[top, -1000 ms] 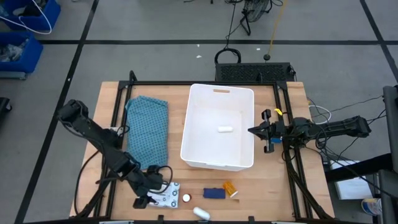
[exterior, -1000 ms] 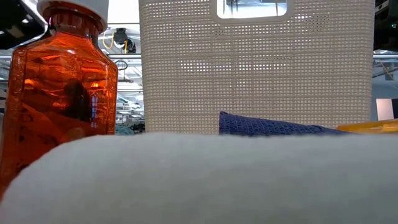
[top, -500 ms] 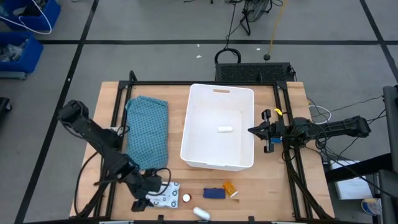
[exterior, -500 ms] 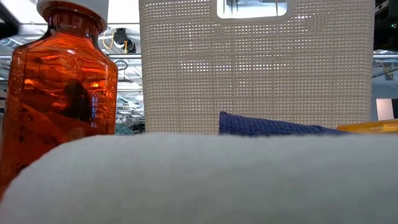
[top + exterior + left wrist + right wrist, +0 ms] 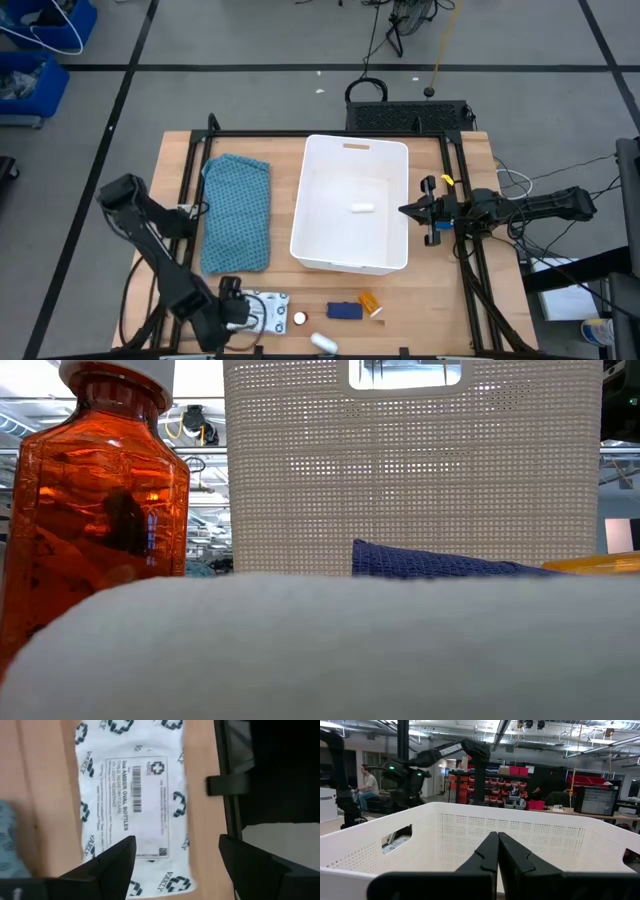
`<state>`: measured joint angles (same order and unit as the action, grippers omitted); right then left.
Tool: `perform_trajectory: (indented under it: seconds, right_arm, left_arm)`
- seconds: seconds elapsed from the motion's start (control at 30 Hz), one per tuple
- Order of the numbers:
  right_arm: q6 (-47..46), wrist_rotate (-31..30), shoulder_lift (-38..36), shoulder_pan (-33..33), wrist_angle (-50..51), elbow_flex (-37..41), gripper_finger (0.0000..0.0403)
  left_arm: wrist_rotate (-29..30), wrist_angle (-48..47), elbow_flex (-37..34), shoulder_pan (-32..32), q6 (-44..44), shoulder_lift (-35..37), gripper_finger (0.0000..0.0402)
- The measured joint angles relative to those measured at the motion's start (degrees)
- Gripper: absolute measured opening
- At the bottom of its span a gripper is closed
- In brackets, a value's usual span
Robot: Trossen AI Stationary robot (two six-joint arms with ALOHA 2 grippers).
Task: Pick & place medical supplies in basket/bin
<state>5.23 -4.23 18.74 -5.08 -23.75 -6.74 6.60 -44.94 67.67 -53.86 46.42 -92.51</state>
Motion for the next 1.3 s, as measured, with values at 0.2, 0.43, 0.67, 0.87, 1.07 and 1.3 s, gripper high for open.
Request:
perform_trajectory:
  seconds: [0.2,0.43,0.67,0.87,1.07,1.3]
  right_arm:
    - [-0.02,0.00,0.00,0.00,0.00,0.00,0.0000]
    - [-0.61,0.00,0.00,0.00,0.00,0.00,0.0000]
    - [-2.19,1.44,0.00,-0.02,-0.08,0.00,0.0000]
    - [-3.93,3.02,0.00,-0.07,-0.13,0.00,0.0000]
    - [-4.15,3.12,0.00,-0.49,-0.07,0.00,0.0000]
    - [-3.05,3.08,0.00,-0.59,-0.09,0.02,0.0000]
  left_arm:
    - [1.69,-8.01,12.55,-1.72,-2.37,-10.09,0.0285]
    - [7.75,-17.46,17.27,-3.68,1.57,-17.02,0.0309]
    - [8.83,-16.27,17.30,-4.98,3.71,-21.51,0.0323]
    - [9.97,-16.51,17.51,-4.41,2.03,-25.20,0.0324]
    - [10.02,-16.91,17.56,-3.09,0.62,-26.47,0.0301]
    - [8.65,-16.84,17.47,-1.65,0.23,-26.51,0.0151]
